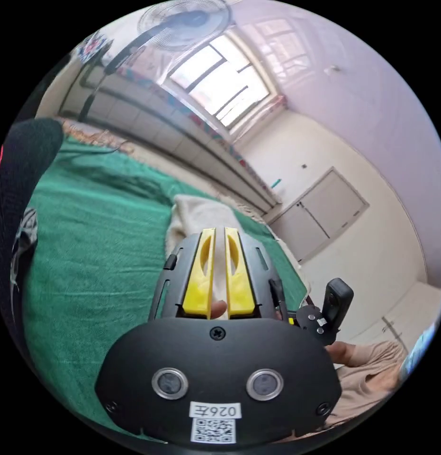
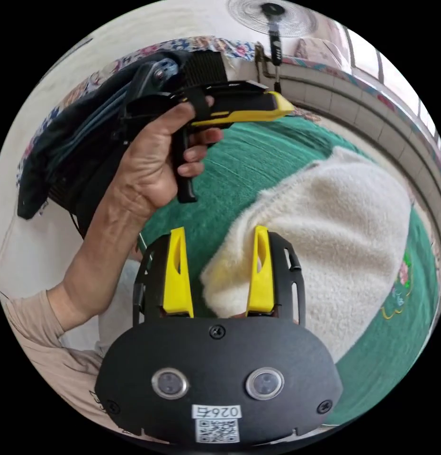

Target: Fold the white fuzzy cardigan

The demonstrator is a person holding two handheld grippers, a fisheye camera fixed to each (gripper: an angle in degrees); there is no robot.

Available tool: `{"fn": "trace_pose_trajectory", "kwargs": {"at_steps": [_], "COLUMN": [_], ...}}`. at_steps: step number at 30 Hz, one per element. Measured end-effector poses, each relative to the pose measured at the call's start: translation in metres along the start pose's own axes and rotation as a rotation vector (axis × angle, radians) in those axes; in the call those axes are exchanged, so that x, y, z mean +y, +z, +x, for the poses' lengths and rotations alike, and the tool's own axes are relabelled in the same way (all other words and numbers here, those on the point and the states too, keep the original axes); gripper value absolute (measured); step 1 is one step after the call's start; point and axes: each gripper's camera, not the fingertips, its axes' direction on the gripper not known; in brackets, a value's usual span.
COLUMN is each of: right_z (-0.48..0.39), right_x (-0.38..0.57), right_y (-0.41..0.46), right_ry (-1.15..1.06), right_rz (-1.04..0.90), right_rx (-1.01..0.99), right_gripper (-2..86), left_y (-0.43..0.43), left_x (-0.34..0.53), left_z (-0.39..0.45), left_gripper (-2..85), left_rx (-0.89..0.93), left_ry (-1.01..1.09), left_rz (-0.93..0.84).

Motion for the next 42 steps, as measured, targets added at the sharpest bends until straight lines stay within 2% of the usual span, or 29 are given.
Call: {"fn": "trace_pose_trajectory", "kwargs": {"at_steps": [2, 5, 7, 8, 9, 10, 11, 14, 17, 20, 22, 24, 25, 26, 27, 29, 33, 36, 38, 40, 42], "right_z": [-0.027, -0.035, -0.035, -0.034, -0.033, -0.031, -0.028, -0.019, -0.005, 0.008, 0.015, 0.026, 0.027, 0.028, 0.028, 0.024, 0.027, 0.042, 0.062, 0.079, 0.098], "right_x": [0.023, 0.063, 0.084, 0.099, 0.107, 0.123, 0.139, 0.175, 0.194, 0.196, 0.186, 0.172, 0.173, 0.173, 0.173, 0.172, 0.176, 0.183, 0.181, 0.176, 0.170], "right_y": [-0.008, -0.013, -0.006, -0.005, -0.006, -0.013, -0.024, -0.053, -0.080, -0.103, -0.103, -0.089, -0.098, -0.112, -0.118, -0.150, -0.209, -0.263, -0.300, -0.324, -0.348], "right_ry": [-0.050, -0.009, 0.028, 0.051, 0.063, 0.094, 0.121, 0.209, 0.294, 0.360, 0.368, 0.360, 0.363, 0.382, 0.389, 0.396, 0.444, 0.508, 0.564, 0.606, 0.651], "right_rz": [0.036, 0.119, 0.103, 0.106, 0.106, 0.127, 0.152, 0.198, 0.233, 0.323, 0.312, 0.206, 0.251, 0.275, 0.277, 0.293, 0.350, 0.472, 0.515, 0.519, 0.525], "right_rx": [0.066, 0.031, 0.030, 0.031, 0.026, 0.015, -0.002, 0.030, 0.087, 0.125, 0.178, 0.157, 0.137, 0.111, 0.095, 0.064, -0.003, -0.076, -0.114, -0.121, -0.136], "right_gripper": [14.6, 12.8, 11.7, 10.4, 9.6, 8.0, 6.6, 4.6, 3.3, 2.9, 2.3, 1.7, 1.2, 0.7, 0.4, -0.5, -0.5, 0.9, 3.4, 5.4, 6.7], "left_y": [0.019, 0.070, 0.120, 0.134, 0.164, 0.192, 0.200, 0.189, 0.161, 0.133, 0.117, 0.121, 0.132, 0.135, 0.126, 0.112, 0.069, 0.048, 0.038, 0.038, 0.054], "left_x": [0.000, 0.004, 0.015, 0.019, 0.030, 0.045, 0.051, 0.048, 0.047, 0.051, 0.058, 0.068, 0.080, 0.085, 0.088, 0.085, 0.074, 0.067, 0.065, 0.063, 0.061], "left_z": [0.020, 0.045, 0.065, 0.068, 0.073, 0.073, 0.074, 0.065, 0.055, 0.051, 0.050, 0.051, 0.049, 0.049, 0.050, 0.041, 0.028, 0.029, 0.039, 0.048, 0.038], "left_gripper": [-0.2, -0.8, -0.9, -1.0, -1.0, -1.0, -1.0, -1.0, -1.0, -1.0, -1.0, -1.0, -1.0, -1.0, -1.0, -0.9, -0.7, 0.6, 5.9, 15.2, 17.5], "left_rx": [0.084, 0.156, 0.155, 0.138, 0.043, -0.134, -0.182, -0.166, -0.274, -0.205, -0.098, -0.085, -0.147, -0.160, -0.143, -0.116, -0.124, -0.129, -0.218, -0.370, -0.373], "left_ry": [0.047, 0.088, 0.142, 0.154, 0.168, 0.190, 0.217, 0.096, 0.055, 0.006, -0.014, 0.017, 0.046, 0.066, 0.066, -0.023, -0.123, -0.181, -0.129, -0.048, -0.052], "left_rz": [-0.055, -0.227, -0.402, -0.466, -0.633, -0.816, -0.862, -0.814, -0.765, -0.667, -0.578, -0.656, -0.809, -0.859, -0.800, -0.806, -0.600, -0.412, -0.289, -0.176, -0.221]}}
